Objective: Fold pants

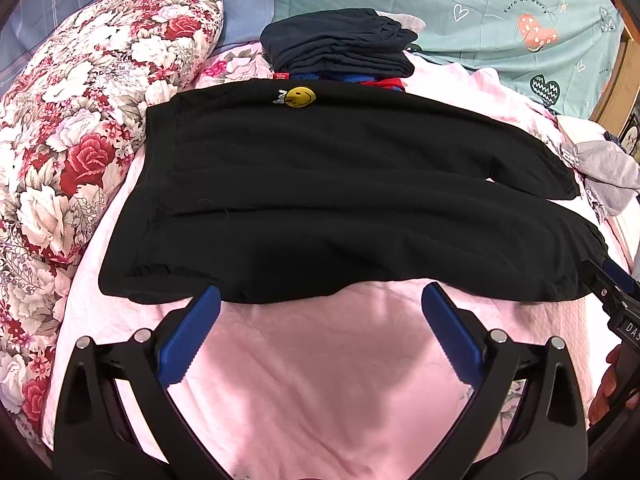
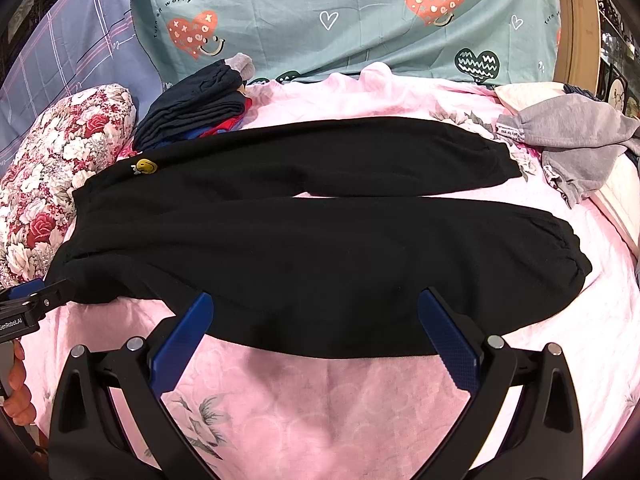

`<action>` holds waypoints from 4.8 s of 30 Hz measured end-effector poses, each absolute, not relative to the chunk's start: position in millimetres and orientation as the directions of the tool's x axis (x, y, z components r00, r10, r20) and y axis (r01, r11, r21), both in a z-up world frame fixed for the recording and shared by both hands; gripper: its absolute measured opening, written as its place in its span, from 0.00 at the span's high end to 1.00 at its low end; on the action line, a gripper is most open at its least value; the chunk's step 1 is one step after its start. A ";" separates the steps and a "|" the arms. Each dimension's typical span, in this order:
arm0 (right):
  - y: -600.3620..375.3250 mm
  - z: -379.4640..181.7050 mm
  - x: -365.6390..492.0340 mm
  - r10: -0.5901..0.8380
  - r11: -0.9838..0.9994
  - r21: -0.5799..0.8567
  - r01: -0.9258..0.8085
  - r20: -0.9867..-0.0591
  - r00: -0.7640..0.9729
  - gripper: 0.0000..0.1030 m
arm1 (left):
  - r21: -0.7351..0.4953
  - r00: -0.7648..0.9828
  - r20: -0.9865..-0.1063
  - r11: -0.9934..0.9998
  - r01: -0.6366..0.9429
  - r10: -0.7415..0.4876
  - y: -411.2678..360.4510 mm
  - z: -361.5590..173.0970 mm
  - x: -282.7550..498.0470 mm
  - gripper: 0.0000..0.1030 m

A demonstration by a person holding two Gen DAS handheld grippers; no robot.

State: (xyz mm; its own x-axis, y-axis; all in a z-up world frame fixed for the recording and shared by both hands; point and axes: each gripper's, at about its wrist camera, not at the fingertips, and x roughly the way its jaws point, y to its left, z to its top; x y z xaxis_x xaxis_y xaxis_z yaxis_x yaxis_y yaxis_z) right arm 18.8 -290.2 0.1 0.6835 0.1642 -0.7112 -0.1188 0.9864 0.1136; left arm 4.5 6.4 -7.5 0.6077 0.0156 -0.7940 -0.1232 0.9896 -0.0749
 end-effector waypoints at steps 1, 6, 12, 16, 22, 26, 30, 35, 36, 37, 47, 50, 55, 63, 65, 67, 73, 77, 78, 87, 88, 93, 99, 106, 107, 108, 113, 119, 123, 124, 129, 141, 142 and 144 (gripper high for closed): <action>-290.0 0.1 18.8 0.162 0.987 0.112 -0.118 -0.712 0.683 0.01 | -0.074 0.607 -0.795 0.990 -0.123 0.016 6.4 -7.6 4.6 0.02; -289.7 -0.1 19.0 0.163 0.987 0.112 -0.118 -0.713 0.682 0.01 | -0.075 0.607 -0.794 0.990 -0.123 0.015 6.5 -7.5 4.6 0.02; -289.7 -1.2 18.4 0.164 0.986 0.115 -0.117 -0.714 0.681 0.01 | -0.074 0.606 -0.795 0.989 -0.124 0.016 7.0 -7.9 4.6 0.02; -289.7 -2.0 18.8 0.164 0.986 0.114 -0.118 -0.716 0.679 0.01 | -0.072 0.606 -0.795 0.990 -0.125 0.019 7.7 -8.6 4.3 0.02; -289.6 -2.0 19.1 0.165 0.986 0.116 -0.117 -0.716 0.678 0.01 | -0.076 0.604 -0.797 0.989 -0.126 0.016 10.3 -10.1 3.3 0.02; -289.4 -2.1 19.3 0.168 0.986 0.118 -0.120 -0.716 0.678 0.01 | -0.075 0.604 -0.797 0.989 -0.126 0.017 9.9 -9.7 3.9 0.02; -291.1 -1.6 20.4 0.174 0.985 0.126 -0.120 -0.720 0.672 0.01 | -0.102 0.579 -0.816 0.987 -0.122 -0.013 16.5 -13.4 5.5 0.02; -301.6 -4.4 24.3 0.158 0.987 0.130 -0.092 -0.724 0.671 0.01 | -0.297 0.524 -0.837 0.935 -0.194 -0.157 68.8 -20.9 2.0 0.02; -305.4 -6.1 26.4 0.151 0.988 0.133 -0.078 -0.727 0.670 0.01 | -0.307 0.510 -0.845 0.927 -0.217 -0.161 80.1 -23.5 1.4 0.02; -309.2 -8.1 28.8 0.148 0.988 0.141 -0.065 -0.729 0.668 0.01 | -0.334 0.496 -0.851 0.906 -0.261 -0.171 98.3 -28.3 -0.4 0.02; -324.4 -24.6 47.9 0.145 0.986 0.162 -0.033 -0.748 0.647 0.01 | -0.530 0.467 -0.829 0.699 -0.481 -0.308 173.2 -58.6 3.8 0.03; -327.5 -26.4 49.9 0.141 0.987 0.160 -0.029 -0.750 0.647 0.01 | -0.529 0.432 -0.837 0.697 -0.484 -0.336 167.8 -68.9 21.5 0.15; -343.0 -27.2 51.2 0.126 0.987 0.162 -0.004 -0.752 0.647 0.01 | -0.488 0.433 -0.854 0.737 -0.467 -0.290 160.7 -69.7 44.1 0.53; -422.2 -19.4 51.6 -0.017 0.978 0.115 0.171 -0.781 0.624 0.01 | -0.482 0.445 -0.854 0.729 -0.486 -0.268 171.5 -78.3 51.1 0.82; -449.0 -19.7 49.4 -0.070 0.964 0.103 0.246 -0.792 0.606 0.01 | -0.500 0.459 -0.844 0.716 -0.487 -0.277 173.7 -78.7 49.5 0.82; -477.4 -20.5 45.6 -0.147 0.938 0.076 0.337 -0.795 0.589 0.01 | -0.499 0.463 -0.843 0.719 -0.484 -0.274 173.3 -78.1 51.2 0.82; -520.1 -38.2 54.1 -0.187 0.906 0.060 0.419 -0.831 0.523 0.01 | -0.476 0.464 -0.849 0.750 -0.460 -0.254 167.4 -75.2 53.8 0.79; -529.4 -52.2 66.7 -0.163 0.899 0.082 0.431 -0.850 0.501 0.08 | -0.505 0.474 -0.836 0.724 -0.470 -0.275 171.5 -77.7 54.4 0.79; -529.4 -52.2 66.7 -0.163 0.899 0.082 0.431 -0.850 0.501 0.25 | -0.507 0.473 -0.836 0.720 -0.473 -0.278 172.1 -77.9 55.2 0.79; -542.5 -60.6 88.7 -0.126 0.891 0.141 0.432 -0.836 0.535 0.78 | -0.498 0.500 -0.833 0.718 -0.486 -0.239 172.1 -76.7 57.0 0.93; -542.0 -60.5 91.1 -0.135 0.897 0.125 0.423 -0.835 0.533 0.87 | -0.485 0.510 -0.832 0.735 -0.474 -0.220 170.8 -75.4 58.1 0.93; -538.6 -44.2 79.3 -0.105 0.912 0.158 0.377 -0.800 0.590 0.93 | -0.461 0.535 -0.825 0.763 -0.453 -0.181 168.5 -57.3 43.9 0.93; -539.0 5.7 50.7 -0.110 0.920 0.188 0.344 -0.717 0.688 0.93 | -0.464 0.630 -0.763 0.800 -0.381 -0.142 169.2 4.2 9.3 0.93; -552.5 3.0 10.1 -0.047 0.920 0.224 0.322 -0.751 0.659 0.92 | -0.391 0.569 -0.814 0.836 -0.384 -0.119 175.7 -3.1 -27.5 0.92; -554.6 -6.8 3.0 -0.038 0.918 0.224 0.328 -0.773 0.633 0.91 | -0.379 0.539 -0.833 0.839 -0.392 -0.125 176.7 -13.3 -29.8 0.91; -554.3 -14.3 -1.5 -0.031 0.915 0.222 0.336 -0.793 0.608 0.88 | -0.355 0.494 -0.861 0.841 -0.408 -0.123 178.3 -27.3 -32.6 0.89; -565.0 -32.9 -26.3 -0.195 0.873 0.085 0.480 -0.841 0.505 0.46 | -0.228 0.442 -0.897 0.855 -0.465 0.001 181.0 -39.1 -45.1 0.43; -569.1 -4.5 -0.8 -0.237 0.893 0.082 0.443 -0.751 0.616 0.35 | -0.103 0.600 -0.776 0.898 -0.427 0.196 158.8 12.7 -50.4 0.17; -578.0 -43.4 43.6 -0.138 0.910 0.101 0.402 -0.840 0.524 0.35 | -0.077 0.635 -0.748 0.925 -0.373 0.193 141.8 11.6 -30.3 0.16; -578.7 -56.0 51.3 -0.070 0.912 0.148 0.382 -0.862 0.502 0.33 | -0.060 0.626 -0.754 0.929 -0.366 0.198 137.0 7.7 -22.0 0.16; -554.6 -54.8 59.1 -0.180 0.950 -0.014 0.313 -0.843 0.507 0.85 | 0.005 0.544 -0.814 0.938 -0.346 0.205 130.2 -27.9 7.1 0.16; -567.9 2.0 79.1 -0.406 0.873 -0.125 0.472 -0.723 0.559 0.16 | 0.035 0.486 -0.843 0.924 -0.380 0.232 149.2 -40.9 25.4 0.16; -564.8 8.0 87.1 -0.290 0.910 -0.013 0.414 -0.733 0.615 0.09 | 0.025 0.514 -0.827 0.929 -0.369 0.226 145.2 -31.1 28.0 0.16; -555.1 5.9 104.9 -0.172 0.932 0.086 0.351 -0.749 0.640 0.09 | 0.017 0.564 -0.797 0.941 -0.337 0.216 133.9 -16.5 35.9 0.16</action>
State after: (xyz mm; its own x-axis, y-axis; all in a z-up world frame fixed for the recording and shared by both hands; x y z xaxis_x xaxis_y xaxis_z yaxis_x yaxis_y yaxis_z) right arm 104.9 -555.1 5.9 0.6398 -0.1718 -0.7491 0.3512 0.9323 0.0861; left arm 35.9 133.9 -16.5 0.5645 0.2164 -0.7966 -0.3375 0.9412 0.0166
